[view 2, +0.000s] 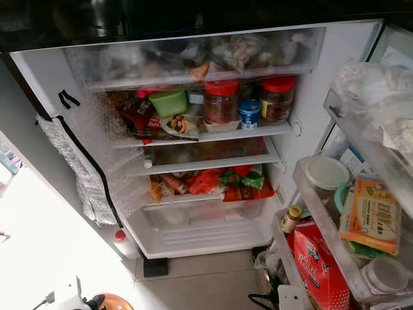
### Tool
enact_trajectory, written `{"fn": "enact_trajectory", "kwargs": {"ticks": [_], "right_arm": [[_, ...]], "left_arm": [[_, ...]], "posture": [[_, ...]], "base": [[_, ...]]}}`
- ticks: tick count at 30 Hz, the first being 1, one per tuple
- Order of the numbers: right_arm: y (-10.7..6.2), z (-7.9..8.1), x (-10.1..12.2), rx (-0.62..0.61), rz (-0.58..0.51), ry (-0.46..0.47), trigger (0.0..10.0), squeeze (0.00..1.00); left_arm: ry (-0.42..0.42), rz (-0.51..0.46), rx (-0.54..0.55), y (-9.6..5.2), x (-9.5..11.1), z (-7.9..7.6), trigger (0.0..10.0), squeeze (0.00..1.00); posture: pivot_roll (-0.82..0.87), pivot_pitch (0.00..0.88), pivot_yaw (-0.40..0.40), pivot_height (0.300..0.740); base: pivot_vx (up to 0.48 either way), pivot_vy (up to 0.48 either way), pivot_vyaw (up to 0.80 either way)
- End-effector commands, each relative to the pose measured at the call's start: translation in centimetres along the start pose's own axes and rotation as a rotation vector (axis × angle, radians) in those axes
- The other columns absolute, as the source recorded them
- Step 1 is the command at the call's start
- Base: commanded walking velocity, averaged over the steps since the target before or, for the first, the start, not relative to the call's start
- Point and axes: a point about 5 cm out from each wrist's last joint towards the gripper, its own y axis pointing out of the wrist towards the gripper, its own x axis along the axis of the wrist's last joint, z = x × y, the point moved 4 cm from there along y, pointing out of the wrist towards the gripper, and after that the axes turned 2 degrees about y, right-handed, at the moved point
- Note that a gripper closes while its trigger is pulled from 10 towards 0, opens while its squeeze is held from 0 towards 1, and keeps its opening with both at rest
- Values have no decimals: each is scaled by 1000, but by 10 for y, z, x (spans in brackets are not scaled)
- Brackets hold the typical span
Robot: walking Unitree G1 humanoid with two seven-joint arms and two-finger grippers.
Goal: Restocking fridge
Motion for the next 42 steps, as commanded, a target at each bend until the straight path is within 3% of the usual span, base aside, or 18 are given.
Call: {"fn": "enact_trajectory", "kwargs": {"ticks": [1,8,11,15,19,25,29,33,42], "right_arm": [[0,-1,-2,3,4,3,10000,0],[0,4,-2,19,7,1,10000,0],[0,5,-2,23,9,3,10000,0],[-1,5,-3,30,14,-1,10000,0],[-1,2,-5,16,20,-25,10000,0],[-1,-15,-8,-72,29,-66,10000,0],[-2,-23,-8,-120,27,-62,10000,0],[-2,-37,-6,-178,25,-93,10000,0],[-3,-48,-8,-202,37,-102,10000,0]], "left_arm": [[-21,-34,-33,1,9,-6,10000,0],[-33,-145,-78,3,37,-18,10000,0],[-42,-220,-137,2,55,-30,10000,0],[-35,-259,-174,0,64,-36,10000,0],[-83,-341,-262,-4,85,-42,10000,0],[-125,-413,-447,-18,110,-65,10000,0],[-140,-454,-482,-24,123,-70,10000,0],[-148,-526,-556,-42,147,-80,10000,0],[-149,-573,-634,-64,170,-98,10000,0]], "posture": [[-3,64,30,740],[-8,64,32,740],[-8,64,32,740],[-11,65,33,740],[-7,64,32,740],[-8,65,32,740],[-10,57,35,740],[-10,48,40,740],[-11,45,46,740]], "base": [[0,0,0],[0,0,0],[0,0,0],[0,0,0],[0,0,0],[0,0,0],[0,0,0],[0,0,0],[0,0,0]]}}
